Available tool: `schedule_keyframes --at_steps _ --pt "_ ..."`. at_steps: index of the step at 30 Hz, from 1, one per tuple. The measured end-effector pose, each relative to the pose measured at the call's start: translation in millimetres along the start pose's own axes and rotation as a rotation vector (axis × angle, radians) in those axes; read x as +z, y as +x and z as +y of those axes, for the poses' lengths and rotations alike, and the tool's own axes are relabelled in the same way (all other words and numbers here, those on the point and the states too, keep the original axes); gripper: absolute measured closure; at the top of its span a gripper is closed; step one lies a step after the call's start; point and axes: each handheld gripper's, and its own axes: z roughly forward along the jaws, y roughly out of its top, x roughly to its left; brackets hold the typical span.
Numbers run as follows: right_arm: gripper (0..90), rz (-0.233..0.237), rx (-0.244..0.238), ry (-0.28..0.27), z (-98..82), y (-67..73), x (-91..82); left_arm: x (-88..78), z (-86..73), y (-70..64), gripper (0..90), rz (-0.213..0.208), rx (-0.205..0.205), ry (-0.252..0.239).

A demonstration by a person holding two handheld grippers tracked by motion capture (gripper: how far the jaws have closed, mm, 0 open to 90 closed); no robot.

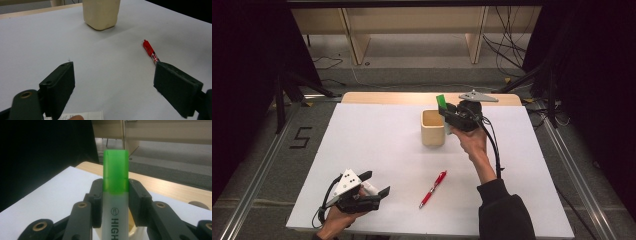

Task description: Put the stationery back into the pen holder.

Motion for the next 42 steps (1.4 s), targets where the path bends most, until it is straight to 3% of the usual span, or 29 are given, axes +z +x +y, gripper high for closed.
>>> schedule_keyframes --at_steps 22,42 --pt "67.2 -0.014 -0.017 0.003 16.3 12.3 32.5 -0.4 0.5 0.4 16.7 -0.005 -0.003 -0.003" --pt "67.2 -0.064 0.0 0.008 17.1 5.9 59.1 -0.6 0.8 -0.3 16.7 -0.009 -0.007 -0.007"
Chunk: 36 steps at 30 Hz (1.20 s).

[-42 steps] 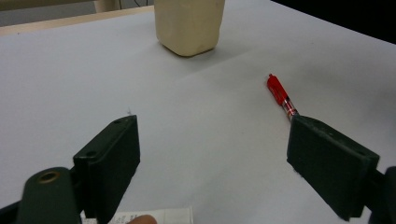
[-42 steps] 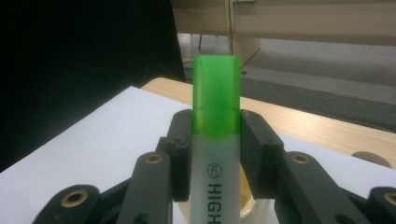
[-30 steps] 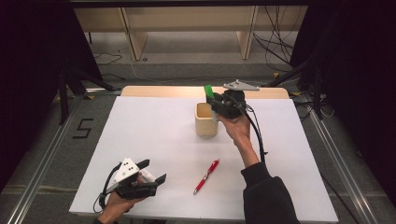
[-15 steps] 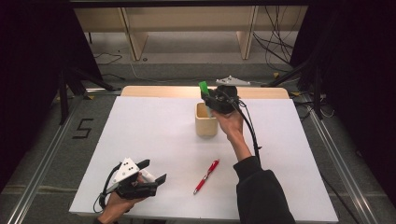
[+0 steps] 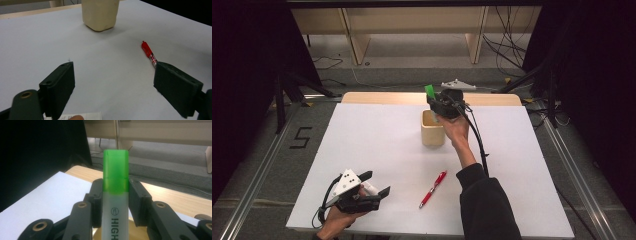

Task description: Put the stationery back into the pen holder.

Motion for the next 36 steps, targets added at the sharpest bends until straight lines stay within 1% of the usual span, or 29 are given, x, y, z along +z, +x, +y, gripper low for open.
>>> schedule_keyframes --at_steps 8,16,30,36 --pt "67.2 -0.027 -0.003 0.013 -4.4 -3.7 8.9 0.0 0.1 -0.4 16.7 -0.001 0.0 0.001" --pt "67.2 -0.044 -0.007 0.018 -8.4 -2.7 15.6 0.0 0.1 -0.6 16.7 -0.002 0.001 -0.002" --pt "67.1 -0.052 -0.021 0.026 -13.9 -0.3 21.6 -0.2 0.5 -1.0 16.7 -0.003 0.007 -0.001" --pt "67.1 -0.064 -0.026 0.031 -19.3 0.7 24.4 0.2 0.4 -1.1 16.7 -0.005 0.007 0.003"
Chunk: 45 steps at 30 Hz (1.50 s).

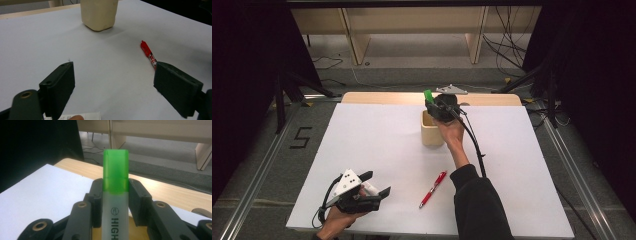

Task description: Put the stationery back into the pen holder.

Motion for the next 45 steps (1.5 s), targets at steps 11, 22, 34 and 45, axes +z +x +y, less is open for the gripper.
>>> schedule_keyframes --at_steps 11,22,34,45 --pt "67.1 -0.002 0.0 0.01 -12.6 3.0 4.0 0.7 -0.2 -0.4 16.7 0.001 0.004 0.003" --pt "35.7 0.071 0.04 0.038 -8.0 -6.4 -6.7 1.1 -0.6 0.3 16.7 0.005 0.003 0.011" --pt "29.5 0.128 0.012 0.036 -4.6 -16.9 -56.7 3.6 -1.5 0.5 16.5 0.009 -0.004 0.034" --pt "25.7 0.176 -0.042 0.05 -34.4 -19.1 -109.5 8.9 -0.3 -2.4 16.4 0.026 -0.021 0.086"
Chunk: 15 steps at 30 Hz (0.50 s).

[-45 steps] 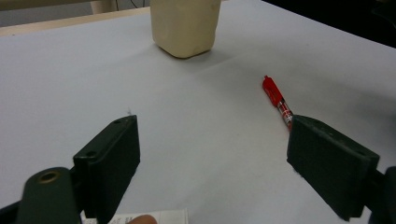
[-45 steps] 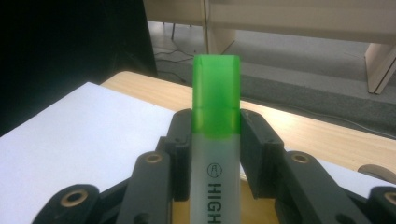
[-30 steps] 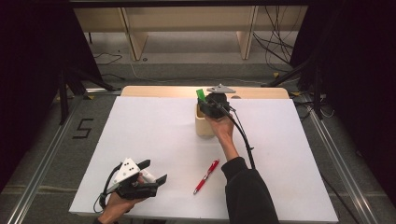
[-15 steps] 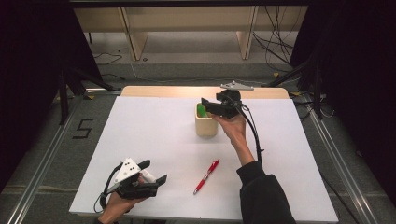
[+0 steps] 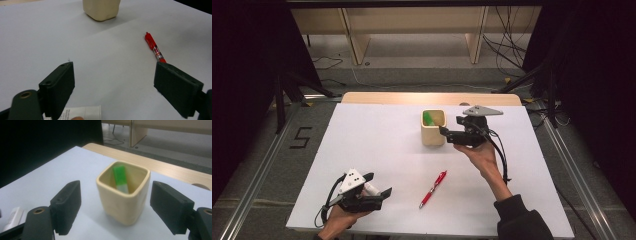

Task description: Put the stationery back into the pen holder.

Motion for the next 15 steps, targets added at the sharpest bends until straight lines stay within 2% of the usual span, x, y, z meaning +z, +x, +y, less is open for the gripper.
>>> schedule_keyframes --at_steps 7,11,15 --pt "25.2 -0.004 -0.025 0.0 -33.1 6.8 -27.1 5.4 3.5 -6.9 16.2 0.003 0.003 0.039" --pt "25.4 -0.008 -0.021 -0.005 -52.1 5.4 -43.2 9.5 6.6 -12.7 16.3 0.001 0.018 0.062" --pt "25.5 -0.023 -0.028 0.009 -72.4 3.0 -54.3 17.0 13.0 -19.9 16.9 -0.006 0.009 0.085"
